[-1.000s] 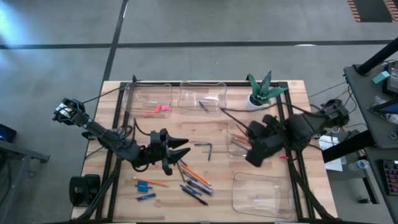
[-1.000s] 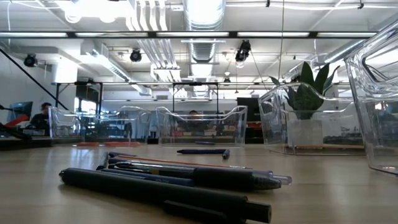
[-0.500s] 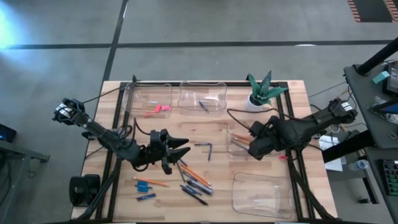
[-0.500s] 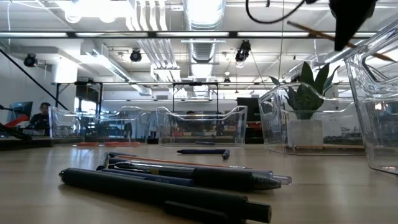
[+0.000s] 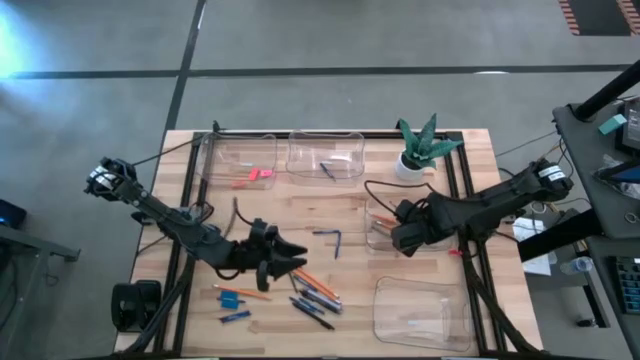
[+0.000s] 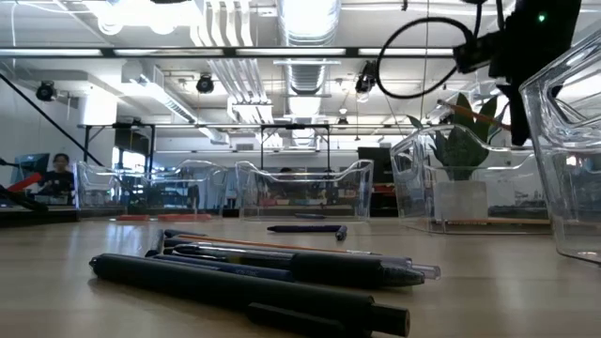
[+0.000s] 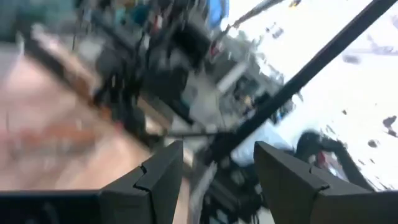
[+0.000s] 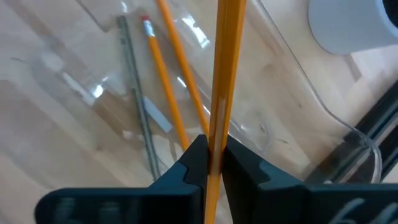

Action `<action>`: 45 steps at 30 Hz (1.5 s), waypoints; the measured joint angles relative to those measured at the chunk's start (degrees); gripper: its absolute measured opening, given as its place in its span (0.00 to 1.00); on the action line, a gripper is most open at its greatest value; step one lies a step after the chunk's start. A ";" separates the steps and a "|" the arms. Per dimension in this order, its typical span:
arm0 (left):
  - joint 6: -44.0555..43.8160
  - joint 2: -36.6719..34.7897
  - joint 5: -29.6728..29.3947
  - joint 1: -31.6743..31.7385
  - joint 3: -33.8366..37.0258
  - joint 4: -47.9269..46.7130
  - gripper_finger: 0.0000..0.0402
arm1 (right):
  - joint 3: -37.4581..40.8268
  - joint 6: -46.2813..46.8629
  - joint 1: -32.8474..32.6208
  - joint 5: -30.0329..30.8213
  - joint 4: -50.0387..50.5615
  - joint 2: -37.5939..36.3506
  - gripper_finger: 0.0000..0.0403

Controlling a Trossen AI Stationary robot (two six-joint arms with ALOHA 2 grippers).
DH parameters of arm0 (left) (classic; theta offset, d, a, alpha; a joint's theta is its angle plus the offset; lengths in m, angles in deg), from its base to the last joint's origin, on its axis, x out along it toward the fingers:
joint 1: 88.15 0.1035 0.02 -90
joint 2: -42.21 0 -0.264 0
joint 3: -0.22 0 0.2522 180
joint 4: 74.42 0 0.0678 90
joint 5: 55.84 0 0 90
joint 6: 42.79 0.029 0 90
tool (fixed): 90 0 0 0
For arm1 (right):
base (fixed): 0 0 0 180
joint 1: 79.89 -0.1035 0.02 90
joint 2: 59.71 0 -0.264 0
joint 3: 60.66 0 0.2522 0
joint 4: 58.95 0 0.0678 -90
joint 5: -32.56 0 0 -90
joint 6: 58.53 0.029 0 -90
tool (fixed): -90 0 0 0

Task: Sort crayons/erasers/pens/pencils in bins
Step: Put the orange pencil into the middle transparent bin

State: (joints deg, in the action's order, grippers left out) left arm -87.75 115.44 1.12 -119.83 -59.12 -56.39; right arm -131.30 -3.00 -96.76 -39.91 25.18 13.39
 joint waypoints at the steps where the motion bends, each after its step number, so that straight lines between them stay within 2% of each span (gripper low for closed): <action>1: -2.93 0.00 0.75 0.02 0.00 -2.71 0.46 | 0.57 -0.01 0.16 -0.02 -0.75 0.01 0.07; 7: -18.58 0.00 7.24 0.02 0.00 -19.45 0.46 | 2.36 -0.67 0.32 -0.01 -5.48 0.04 0.08; 14: -24.23 0.00 21.82 -1.31 0.02 -35.91 0.46 | 3.07 -0.78 0.32 0.01 -5.59 0.04 0.08; 17: -21.95 0.01 26.76 -2.43 0.09 -42.83 0.46 | 3.31 -0.72 0.32 0.01 -6.10 0.04 0.08; 22: -11.20 0.04 28.27 -5.20 0.13 -47.40 0.46 | 3.40 0.01 0.32 0.01 -6.45 0.04 0.11; 30: 4.42 4.64 29.52 -9.42 0.13 -52.23 0.46 | 3.27 0.09 0.32 0.49 -6.83 0.07 0.27; 38: 6.37 14.60 29.37 -9.68 0.17 -58.36 0.46 | 3.19 1.56 0.40 0.51 -6.87 0.08 0.39; 45: 5.12 19.06 28.91 -9.65 -0.09 -58.26 0.43 | 3.16 2.80 0.40 0.48 -7.07 0.09 0.39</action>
State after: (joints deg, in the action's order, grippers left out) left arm -82.62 134.50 30.04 -129.48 -59.21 -114.65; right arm -128.13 -0.20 -96.36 -39.43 18.11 13.48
